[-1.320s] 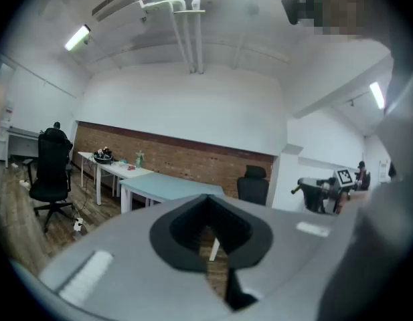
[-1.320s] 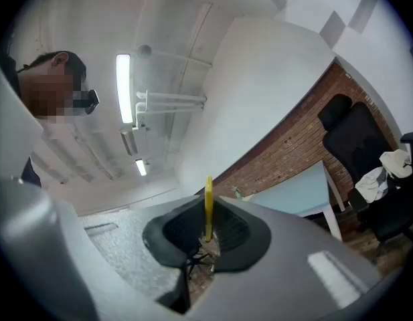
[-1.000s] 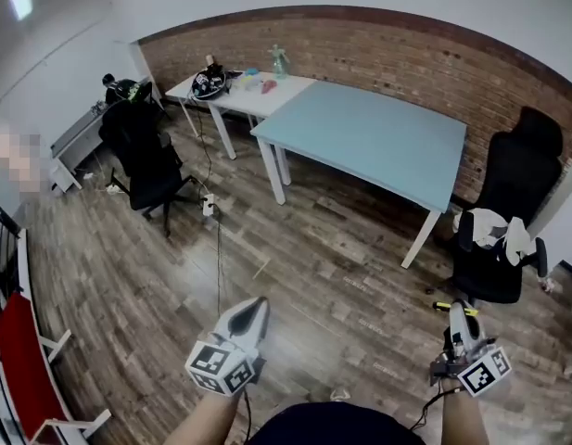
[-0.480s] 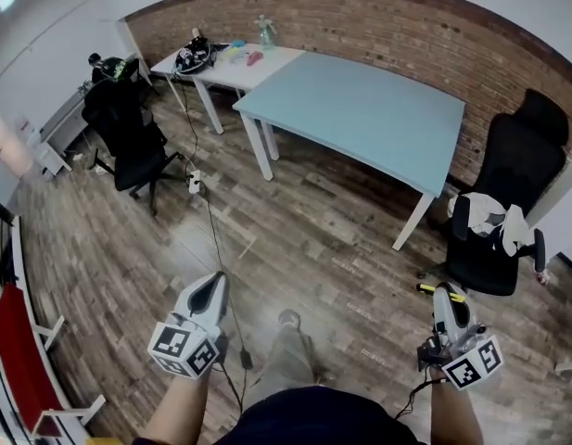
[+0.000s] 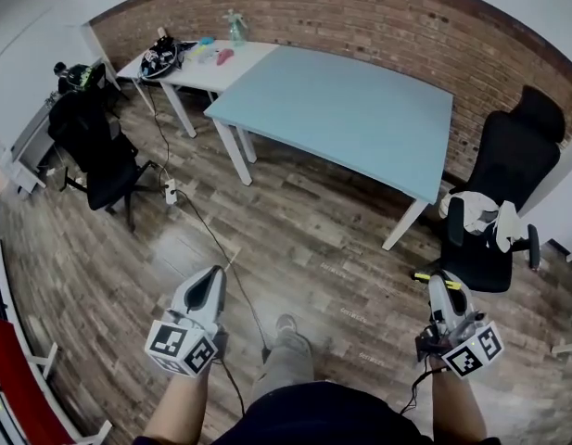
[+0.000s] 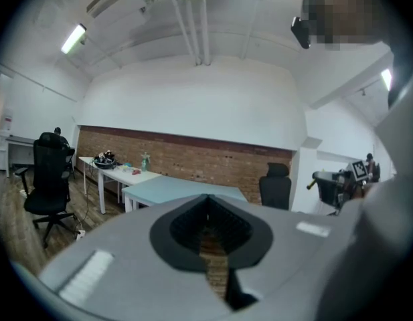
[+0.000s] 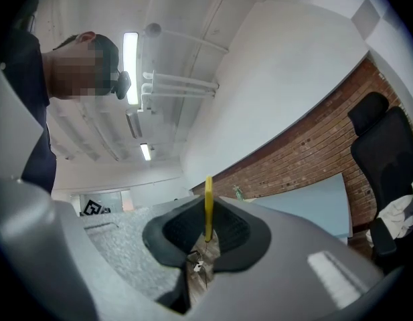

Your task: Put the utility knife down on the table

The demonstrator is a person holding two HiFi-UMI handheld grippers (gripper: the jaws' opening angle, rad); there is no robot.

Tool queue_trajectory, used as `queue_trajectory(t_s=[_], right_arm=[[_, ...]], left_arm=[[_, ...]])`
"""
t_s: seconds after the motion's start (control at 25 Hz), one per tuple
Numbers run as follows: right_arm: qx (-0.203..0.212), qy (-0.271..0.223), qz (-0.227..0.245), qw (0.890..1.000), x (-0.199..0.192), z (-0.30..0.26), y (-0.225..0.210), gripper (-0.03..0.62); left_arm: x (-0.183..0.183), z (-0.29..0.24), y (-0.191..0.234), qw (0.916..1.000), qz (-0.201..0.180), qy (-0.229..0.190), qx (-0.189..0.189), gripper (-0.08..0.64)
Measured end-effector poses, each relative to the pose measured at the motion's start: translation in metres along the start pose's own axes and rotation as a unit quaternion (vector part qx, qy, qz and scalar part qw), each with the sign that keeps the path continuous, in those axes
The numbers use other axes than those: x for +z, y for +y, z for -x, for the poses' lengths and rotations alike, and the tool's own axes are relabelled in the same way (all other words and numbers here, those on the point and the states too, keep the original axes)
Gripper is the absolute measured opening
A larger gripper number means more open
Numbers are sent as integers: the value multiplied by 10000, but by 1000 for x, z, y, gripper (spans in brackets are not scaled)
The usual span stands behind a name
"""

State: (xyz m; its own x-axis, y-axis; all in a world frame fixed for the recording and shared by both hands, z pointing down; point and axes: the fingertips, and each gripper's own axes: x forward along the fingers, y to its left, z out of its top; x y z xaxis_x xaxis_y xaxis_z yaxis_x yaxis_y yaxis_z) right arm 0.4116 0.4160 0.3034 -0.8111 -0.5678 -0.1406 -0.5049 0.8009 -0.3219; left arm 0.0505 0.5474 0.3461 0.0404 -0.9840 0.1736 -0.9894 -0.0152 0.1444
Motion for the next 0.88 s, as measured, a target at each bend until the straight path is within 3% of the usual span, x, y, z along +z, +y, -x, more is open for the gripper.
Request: queue_trajectory(t_s=[0.12,0.32,0.64,0.72,0.88], right_arm=[[-140,-15,35,9999,5,-36,-12,26],[-392,-157,28,9991,14,-96,-37,26],[-344,-618,265,9971,22,-168,-42,26],[-271,-773,256,9963,22,-181,-43,26],[-68,-906,270,9955,19,-207,-47,26]], left_arm=[[9,-37,22,9998,83,19,-170,-12],[29,-97,51,9967,86,-60,-804,-12],[62,-174,108,9931,-15,-219,-1154,-11],[67,-187,121,9931,-93,-247,-1145,-11],[65,-210,146,9944,136,-159,-1032,-11]])
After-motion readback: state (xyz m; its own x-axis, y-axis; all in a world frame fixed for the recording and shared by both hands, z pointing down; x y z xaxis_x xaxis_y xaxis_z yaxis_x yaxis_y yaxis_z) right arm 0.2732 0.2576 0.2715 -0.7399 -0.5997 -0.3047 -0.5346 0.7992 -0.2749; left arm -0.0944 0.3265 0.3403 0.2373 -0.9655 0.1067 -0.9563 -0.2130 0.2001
